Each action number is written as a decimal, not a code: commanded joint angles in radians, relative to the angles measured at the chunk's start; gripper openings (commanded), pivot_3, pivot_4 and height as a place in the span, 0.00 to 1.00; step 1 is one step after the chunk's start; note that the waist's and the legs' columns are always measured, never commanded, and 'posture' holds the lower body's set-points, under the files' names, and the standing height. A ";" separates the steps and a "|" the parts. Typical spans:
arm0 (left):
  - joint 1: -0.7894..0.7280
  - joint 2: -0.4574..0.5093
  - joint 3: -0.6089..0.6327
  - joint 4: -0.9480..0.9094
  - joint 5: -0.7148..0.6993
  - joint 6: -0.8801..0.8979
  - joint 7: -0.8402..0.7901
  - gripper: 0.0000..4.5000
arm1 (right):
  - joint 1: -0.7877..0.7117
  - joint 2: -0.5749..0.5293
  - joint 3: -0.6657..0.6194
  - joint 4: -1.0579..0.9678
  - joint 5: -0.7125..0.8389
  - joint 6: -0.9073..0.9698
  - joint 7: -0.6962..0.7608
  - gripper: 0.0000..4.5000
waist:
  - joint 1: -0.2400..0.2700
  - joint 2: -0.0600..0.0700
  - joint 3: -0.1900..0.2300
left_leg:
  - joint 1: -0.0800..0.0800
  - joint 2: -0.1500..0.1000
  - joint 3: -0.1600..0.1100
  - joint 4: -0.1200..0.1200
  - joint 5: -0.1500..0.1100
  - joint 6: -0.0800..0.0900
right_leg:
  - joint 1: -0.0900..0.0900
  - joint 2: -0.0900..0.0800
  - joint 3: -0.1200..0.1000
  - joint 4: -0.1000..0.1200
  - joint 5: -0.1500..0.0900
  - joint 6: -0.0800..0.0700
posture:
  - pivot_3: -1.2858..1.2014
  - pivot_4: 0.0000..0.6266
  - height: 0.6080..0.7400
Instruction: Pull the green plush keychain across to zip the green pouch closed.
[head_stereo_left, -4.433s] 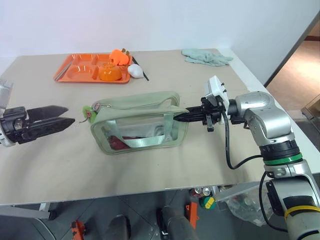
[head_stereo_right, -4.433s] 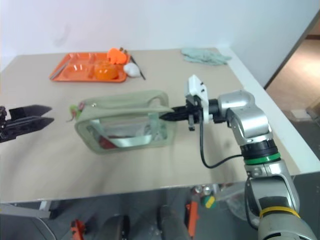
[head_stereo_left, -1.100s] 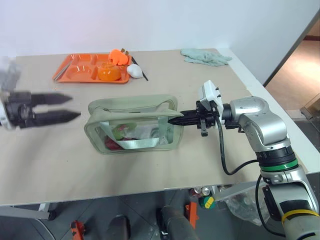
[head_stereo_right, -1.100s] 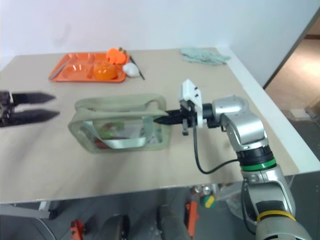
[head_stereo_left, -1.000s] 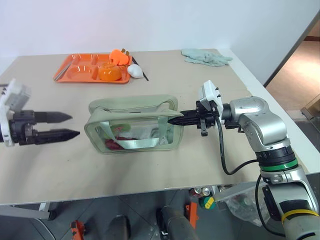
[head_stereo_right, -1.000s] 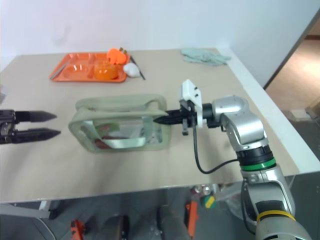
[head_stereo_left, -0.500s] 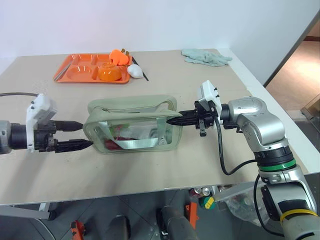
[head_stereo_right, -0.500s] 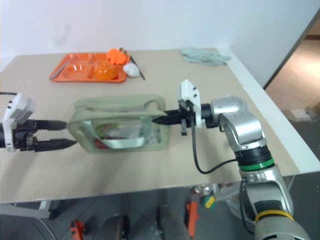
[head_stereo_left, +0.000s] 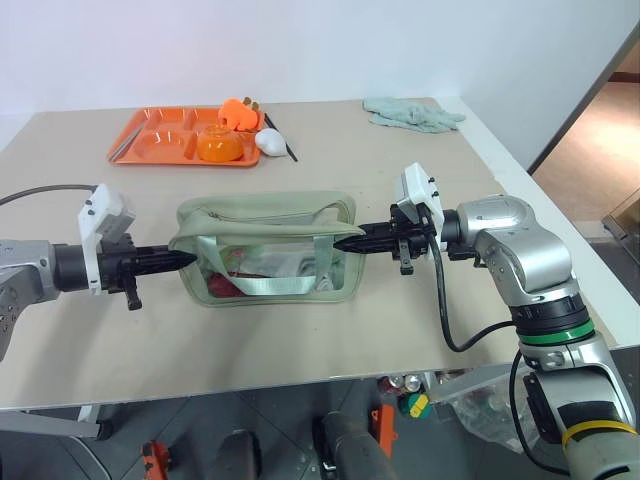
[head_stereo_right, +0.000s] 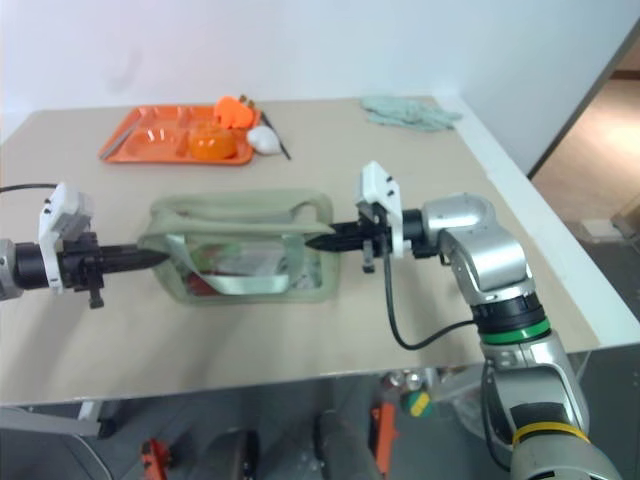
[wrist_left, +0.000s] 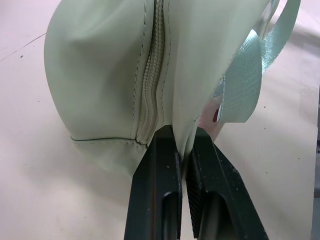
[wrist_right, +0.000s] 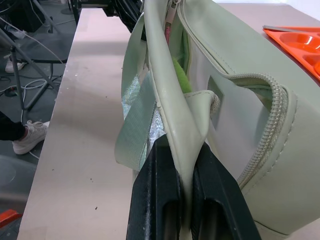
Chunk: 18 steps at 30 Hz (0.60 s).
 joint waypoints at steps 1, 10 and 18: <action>-0.003 0.006 0.027 -0.035 -0.014 0.000 0.014 0.01 | -0.011 -0.007 -0.033 -0.038 0.023 -0.006 0.002 0.00 | 0.000 0.000 0.000 | 0.000 0.000 0.000 0.000 0.000 0.000 | 0.000 0.000 0.000 0.000 0.000 0.000 | 0.52 0.24 1.00; -0.001 0.005 0.014 -0.046 -0.005 -0.009 0.029 0.00 | -0.042 -0.012 -0.092 0.018 0.054 0.038 -0.035 0.30 | 0.001 0.000 0.000 | 0.000 0.000 0.000 0.000 0.000 0.000 | 0.000 0.000 0.000 0.000 0.000 0.000 | 0.52 0.24 1.00; -0.005 -0.001 0.000 -0.050 -0.005 -0.014 0.036 0.00 | 0.009 -0.139 -0.208 -0.040 0.152 0.131 0.006 0.92 | 0.002 0.000 0.000 | 0.000 -0.001 0.000 0.000 0.000 0.000 | 0.000 -0.001 0.000 0.000 0.000 0.000 | 0.52 0.24 1.00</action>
